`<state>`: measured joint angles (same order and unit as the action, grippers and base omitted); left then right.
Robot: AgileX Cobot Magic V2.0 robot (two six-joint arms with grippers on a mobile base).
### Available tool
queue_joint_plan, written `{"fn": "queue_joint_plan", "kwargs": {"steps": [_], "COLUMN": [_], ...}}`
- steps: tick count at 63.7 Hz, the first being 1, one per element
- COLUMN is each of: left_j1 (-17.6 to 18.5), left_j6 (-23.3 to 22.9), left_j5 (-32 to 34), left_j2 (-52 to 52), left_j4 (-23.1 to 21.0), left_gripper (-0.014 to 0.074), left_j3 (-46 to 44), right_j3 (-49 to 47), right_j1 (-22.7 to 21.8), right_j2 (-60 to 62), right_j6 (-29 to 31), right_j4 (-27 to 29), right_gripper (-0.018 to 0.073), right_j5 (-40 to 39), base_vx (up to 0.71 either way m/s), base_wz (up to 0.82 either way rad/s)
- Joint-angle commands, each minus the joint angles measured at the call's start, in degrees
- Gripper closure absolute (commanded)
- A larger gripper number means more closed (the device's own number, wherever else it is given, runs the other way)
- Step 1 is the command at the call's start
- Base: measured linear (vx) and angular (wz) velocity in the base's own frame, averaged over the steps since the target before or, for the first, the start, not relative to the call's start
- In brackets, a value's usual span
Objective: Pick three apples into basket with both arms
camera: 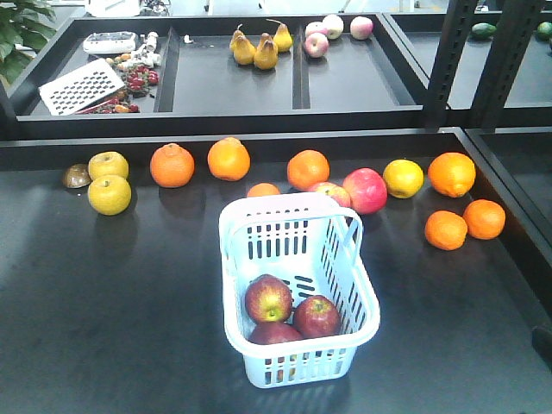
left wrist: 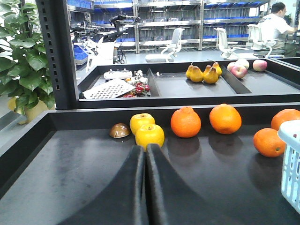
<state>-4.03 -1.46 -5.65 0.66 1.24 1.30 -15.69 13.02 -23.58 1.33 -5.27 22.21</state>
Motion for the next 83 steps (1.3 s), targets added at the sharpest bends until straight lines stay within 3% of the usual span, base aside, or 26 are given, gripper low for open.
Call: {"fn": "queue_joint_plan", "kwargs": {"steps": [1, 14, 22, 37, 83], "left_j1": [-0.1, -0.1, -0.1, -0.1, -0.1], "left_j6": [-0.5, -0.5, -0.5, -0.5, -0.5], "left_j5": [4.6, 4.6, 4.6, 4.6, 4.6], "left_j2": [1.0, 1.0, 1.0, 1.0, 0.9], "left_j4": [-0.5, -0.5, -0.5, -0.5, -0.5], "left_gripper": [0.0603, 0.0603, 0.0603, 0.0603, 0.0603], "left_j3": [0.5, 0.5, 0.5, 0.5, 0.5], "right_j3": [4.7, 16.4, 18.0, 18.1, 18.1], "right_j1": [-0.4, -2.7, -8.9, -17.1, -17.5], "right_j2": [3.3, 9.7, 14.3, 25.3, 25.1], "right_j6": [-0.1, -1.3, -6.1, -5.6, -5.9], "right_j4": [-0.9, 0.0, 0.5, 0.1, -4.4], "right_gripper": [0.0564, 0.0564, 0.0564, 0.0564, 0.0564], "right_j5": [-12.4, -23.4, -21.8, -21.4, -28.7], "base_vx": [0.00, 0.00, 0.00, 0.00, 0.00], "base_wz": [0.00, 0.00, 0.00, 0.00, 0.00]}}
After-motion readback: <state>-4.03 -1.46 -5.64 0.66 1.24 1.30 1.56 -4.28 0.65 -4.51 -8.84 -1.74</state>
